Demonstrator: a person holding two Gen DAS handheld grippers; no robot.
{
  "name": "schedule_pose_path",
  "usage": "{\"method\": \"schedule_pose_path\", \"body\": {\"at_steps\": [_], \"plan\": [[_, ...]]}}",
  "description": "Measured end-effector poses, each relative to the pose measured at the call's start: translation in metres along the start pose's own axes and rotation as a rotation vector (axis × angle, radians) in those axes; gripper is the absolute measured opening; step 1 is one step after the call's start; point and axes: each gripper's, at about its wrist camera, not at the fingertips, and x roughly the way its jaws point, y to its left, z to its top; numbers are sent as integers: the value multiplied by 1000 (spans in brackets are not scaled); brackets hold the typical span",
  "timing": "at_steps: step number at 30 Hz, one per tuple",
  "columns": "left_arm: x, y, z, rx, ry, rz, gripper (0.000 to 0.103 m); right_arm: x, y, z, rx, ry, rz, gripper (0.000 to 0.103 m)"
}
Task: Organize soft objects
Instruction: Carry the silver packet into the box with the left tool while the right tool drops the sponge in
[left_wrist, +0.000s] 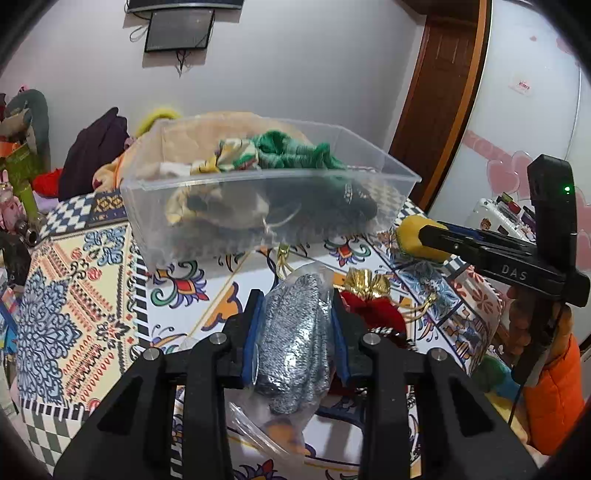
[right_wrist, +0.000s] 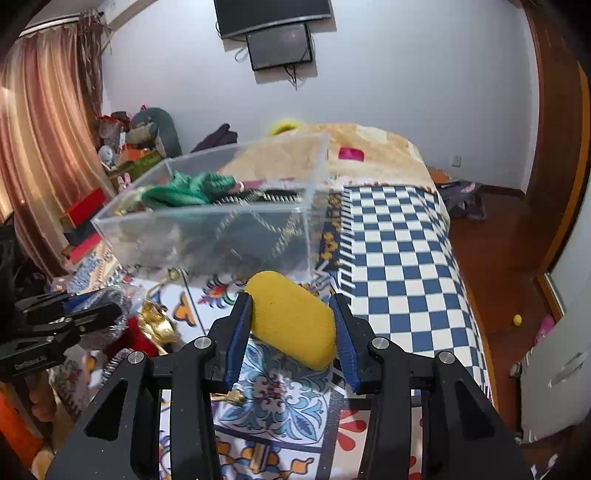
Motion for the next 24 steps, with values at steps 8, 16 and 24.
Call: {"method": "schedule_pose_path", "body": {"at_steps": [8, 16, 24], "plan": [[-27, 4, 19, -17, -82, 8, 33, -26, 11, 17, -18, -86, 20, 39], [-46, 12, 52, -36, -170, 43, 33, -37, 22, 40, -46, -162, 31, 40], [-47, 8, 87, -47, -235, 51, 33, -33, 31, 61, -58, -223, 27, 40]]}}
